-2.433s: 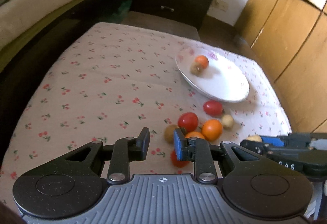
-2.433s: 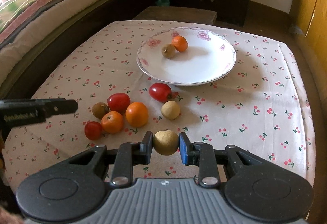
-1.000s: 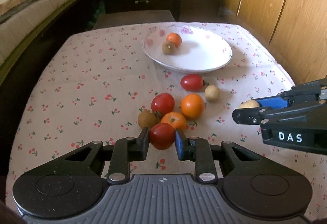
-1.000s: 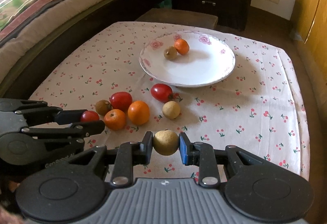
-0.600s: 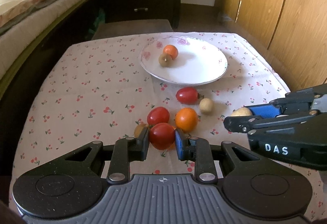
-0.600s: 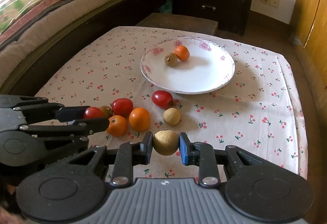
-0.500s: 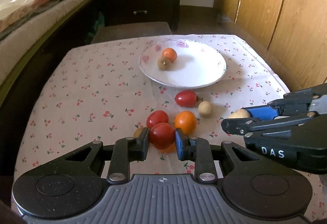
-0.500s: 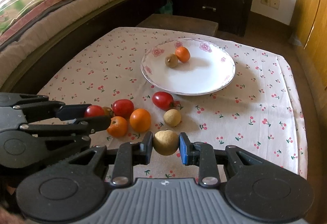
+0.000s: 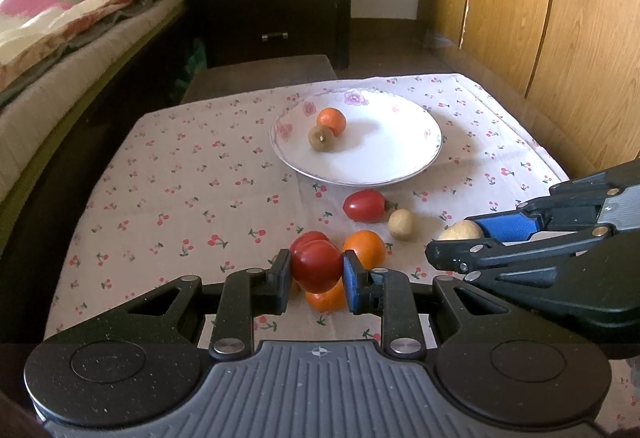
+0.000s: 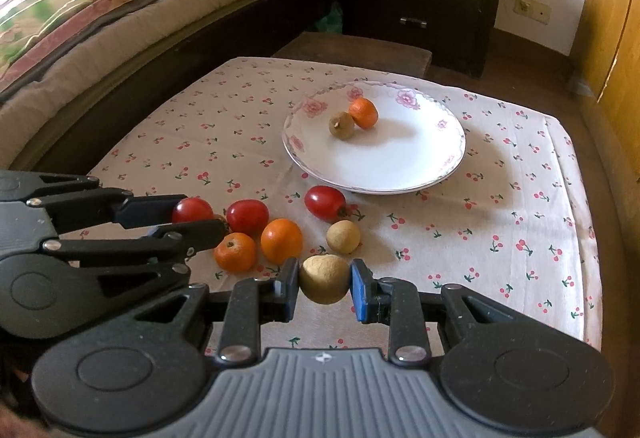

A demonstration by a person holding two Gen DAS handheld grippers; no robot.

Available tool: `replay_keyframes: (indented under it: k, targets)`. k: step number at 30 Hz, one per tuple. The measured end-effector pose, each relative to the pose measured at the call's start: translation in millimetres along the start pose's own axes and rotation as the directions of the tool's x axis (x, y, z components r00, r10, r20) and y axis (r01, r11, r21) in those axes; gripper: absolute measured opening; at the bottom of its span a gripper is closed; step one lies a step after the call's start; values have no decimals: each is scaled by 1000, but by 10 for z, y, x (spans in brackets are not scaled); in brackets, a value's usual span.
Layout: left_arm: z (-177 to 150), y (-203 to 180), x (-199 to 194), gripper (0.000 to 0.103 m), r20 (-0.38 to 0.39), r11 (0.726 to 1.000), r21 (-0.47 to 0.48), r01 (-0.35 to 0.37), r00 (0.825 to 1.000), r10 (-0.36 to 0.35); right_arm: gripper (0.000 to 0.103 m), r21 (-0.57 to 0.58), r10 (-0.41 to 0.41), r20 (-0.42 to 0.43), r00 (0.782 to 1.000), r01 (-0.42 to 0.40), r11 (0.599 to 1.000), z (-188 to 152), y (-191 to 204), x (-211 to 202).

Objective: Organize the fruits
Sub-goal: 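Carry the red tomato and tan fruit in both tools over the white plate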

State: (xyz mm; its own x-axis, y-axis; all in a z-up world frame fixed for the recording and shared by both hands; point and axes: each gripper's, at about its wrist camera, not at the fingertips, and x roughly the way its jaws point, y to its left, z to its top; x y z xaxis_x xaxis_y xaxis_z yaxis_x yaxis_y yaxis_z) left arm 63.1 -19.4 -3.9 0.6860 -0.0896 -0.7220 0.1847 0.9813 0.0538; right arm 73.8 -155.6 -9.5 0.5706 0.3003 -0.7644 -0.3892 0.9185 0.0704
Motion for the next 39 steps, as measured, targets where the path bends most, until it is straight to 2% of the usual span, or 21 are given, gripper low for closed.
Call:
replay_keyframes:
  k: [24,39]
  targets:
    - [139,-19,-36,34,39,1000,4,-20,999,20,29,7,-15,36,999,15,1000,85,-8,-73]
    - [287,-43,36,34,54,1000,-8,-8,998,8,29,8,-97,85,992,97,995,204,-73,-92]
